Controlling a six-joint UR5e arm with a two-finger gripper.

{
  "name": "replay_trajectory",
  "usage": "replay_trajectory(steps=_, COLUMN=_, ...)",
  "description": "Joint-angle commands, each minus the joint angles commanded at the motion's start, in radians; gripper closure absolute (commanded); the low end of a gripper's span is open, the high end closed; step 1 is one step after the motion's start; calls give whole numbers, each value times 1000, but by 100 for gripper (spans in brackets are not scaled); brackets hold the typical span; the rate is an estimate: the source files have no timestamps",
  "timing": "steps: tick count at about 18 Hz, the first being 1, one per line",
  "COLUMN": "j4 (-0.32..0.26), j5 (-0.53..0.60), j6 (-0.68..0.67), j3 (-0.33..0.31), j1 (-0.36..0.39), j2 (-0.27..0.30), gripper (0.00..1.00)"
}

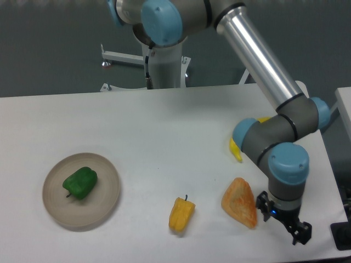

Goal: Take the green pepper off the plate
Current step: 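Move the gripper from beside the orange wedge over the green pepper on the plate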

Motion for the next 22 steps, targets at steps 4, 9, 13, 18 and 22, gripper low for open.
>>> replay_trajectory(steps=4, j4=-22, j5=-72, j6=-165, j3=-152, j1=-40, j2=127, gripper=0)
replay_trajectory(steps=9, j4=-17, j5=-135, j6=-395, j3=-341, j1=-127, j2=262, gripper=0)
replay_trajectory(steps=13, j4=-9, j5=-230, j6=-590, j3=-453, j1=-195, j2=356, gripper=0)
replay_trajectory(steps=18, j4=42, j5=-290, j6=-764, j3=-532, j1=-296, j2=376, gripper=0)
replay_trajectory(steps=22, j4=202, j5=-293, j6=-867, j3=-624, j1=-368, j2=378, gripper=0)
